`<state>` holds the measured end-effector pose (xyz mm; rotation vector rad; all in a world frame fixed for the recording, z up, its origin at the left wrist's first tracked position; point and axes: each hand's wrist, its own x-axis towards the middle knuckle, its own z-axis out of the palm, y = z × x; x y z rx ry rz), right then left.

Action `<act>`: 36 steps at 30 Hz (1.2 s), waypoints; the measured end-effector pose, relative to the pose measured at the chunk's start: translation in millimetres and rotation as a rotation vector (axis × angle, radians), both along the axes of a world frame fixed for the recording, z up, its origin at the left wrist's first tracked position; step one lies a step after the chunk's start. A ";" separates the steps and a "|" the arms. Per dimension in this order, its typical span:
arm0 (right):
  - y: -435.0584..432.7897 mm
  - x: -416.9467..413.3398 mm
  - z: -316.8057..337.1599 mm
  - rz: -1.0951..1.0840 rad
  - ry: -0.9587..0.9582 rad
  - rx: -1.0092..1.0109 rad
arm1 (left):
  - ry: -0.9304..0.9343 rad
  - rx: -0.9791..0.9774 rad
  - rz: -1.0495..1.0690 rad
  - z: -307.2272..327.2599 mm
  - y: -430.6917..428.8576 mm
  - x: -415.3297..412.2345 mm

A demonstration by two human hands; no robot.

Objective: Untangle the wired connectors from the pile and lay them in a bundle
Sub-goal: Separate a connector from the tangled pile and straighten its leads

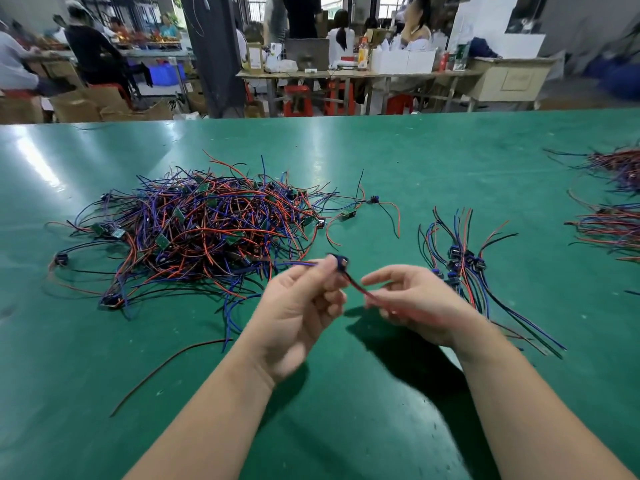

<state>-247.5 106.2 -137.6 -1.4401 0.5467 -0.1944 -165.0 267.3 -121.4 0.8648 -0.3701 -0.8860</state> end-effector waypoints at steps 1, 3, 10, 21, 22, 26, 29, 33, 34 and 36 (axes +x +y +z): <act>5.5 0.3 0.0 0.095 0.005 -0.049 | 0.039 -0.018 0.080 1.1 0.5 2.3; 15.7 2.8 0.2 0.168 -0.066 -0.007 | 0.065 -0.015 0.214 0.8 0.1 5.2; 32.7 15.6 4.2 -0.073 -0.348 0.391 | -0.382 0.154 0.442 -17.3 -9.5 -8.1; 14.5 0.7 8.5 0.085 -0.271 0.142 | -0.270 0.300 0.063 -13.5 -8.4 -4.9; 15.9 1.3 7.3 0.081 -0.256 0.100 | -0.290 0.309 0.040 -14.2 -7.9 -5.6; 16.8 4.5 2.6 -0.030 -0.228 -0.004 | -0.262 0.381 -0.019 -15.2 -8.4 -2.6; 16.4 6.6 4.3 -0.121 -0.244 0.018 | -0.252 0.440 -0.102 -12.6 -7.0 -2.8; 1.3 4.1 11.1 -0.380 -0.275 0.105 | -0.358 0.493 -0.284 -13.2 -3.1 -9.3; -4.1 2.3 12.0 -0.444 -0.288 0.119 | -0.385 0.505 -0.329 -14.6 -3.2 -10.8; -10.7 -1.1 10.8 -0.542 -0.307 0.138 | -0.416 0.520 -0.394 -16.1 -3.9 -12.6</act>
